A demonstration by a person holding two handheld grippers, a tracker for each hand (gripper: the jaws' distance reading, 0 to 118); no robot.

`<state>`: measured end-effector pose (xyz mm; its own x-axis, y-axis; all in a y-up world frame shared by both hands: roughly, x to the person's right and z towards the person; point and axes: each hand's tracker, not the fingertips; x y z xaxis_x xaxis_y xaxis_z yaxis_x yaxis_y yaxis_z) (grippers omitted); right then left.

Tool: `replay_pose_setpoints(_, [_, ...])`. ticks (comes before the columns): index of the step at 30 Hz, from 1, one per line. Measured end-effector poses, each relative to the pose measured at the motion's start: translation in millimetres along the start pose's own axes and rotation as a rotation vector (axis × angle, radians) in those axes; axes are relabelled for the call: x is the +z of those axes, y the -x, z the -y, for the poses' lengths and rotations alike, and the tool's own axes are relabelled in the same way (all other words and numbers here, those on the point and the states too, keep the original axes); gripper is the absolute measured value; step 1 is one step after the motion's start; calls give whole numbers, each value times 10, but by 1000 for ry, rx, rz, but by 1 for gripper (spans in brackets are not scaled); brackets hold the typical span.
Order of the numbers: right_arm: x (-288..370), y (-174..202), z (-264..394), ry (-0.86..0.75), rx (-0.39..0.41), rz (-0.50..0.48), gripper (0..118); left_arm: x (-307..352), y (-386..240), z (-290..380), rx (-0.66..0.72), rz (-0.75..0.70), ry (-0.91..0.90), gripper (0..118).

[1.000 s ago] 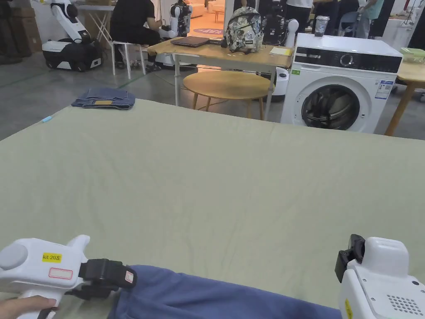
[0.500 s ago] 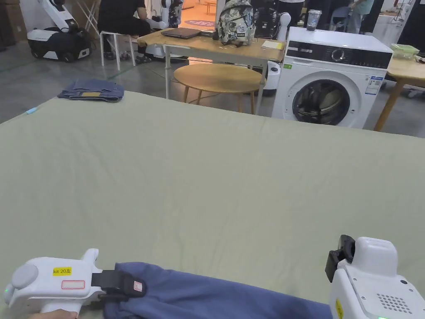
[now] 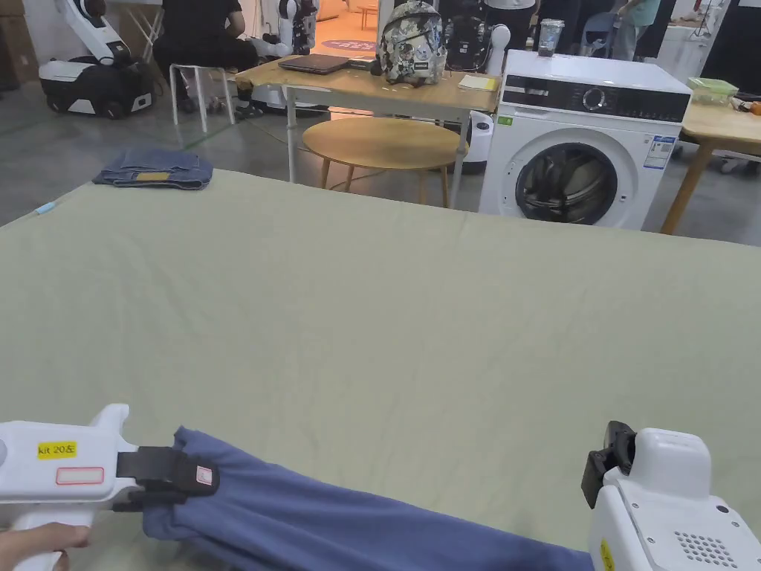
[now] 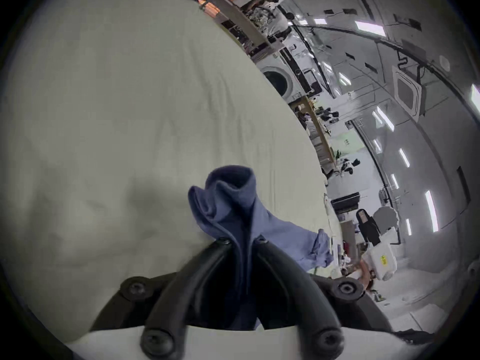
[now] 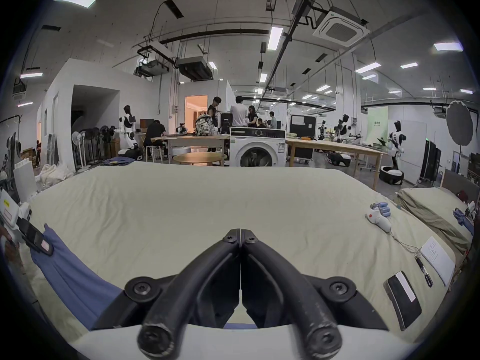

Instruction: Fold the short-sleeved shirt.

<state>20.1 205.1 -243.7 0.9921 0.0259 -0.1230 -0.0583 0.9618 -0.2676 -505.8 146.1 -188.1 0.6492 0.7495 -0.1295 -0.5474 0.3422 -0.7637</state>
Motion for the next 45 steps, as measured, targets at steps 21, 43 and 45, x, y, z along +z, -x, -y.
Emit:
replay_pose_setpoints(21, [-28, 13, 40, 14, -5, -34, 0, -131, -1245, 267, -43, 31, 71, 3])
replay_pose_setpoints(43, [33, -184, 208, 72, -27, 13, 0, -2135, -1636, 970, -106, -230, 356, 16])
replay_pose_setpoints(45, [38, -181, 211, 72, -23, 11, 0, -2081, -1673, 967, -91, -193, 350, 32])
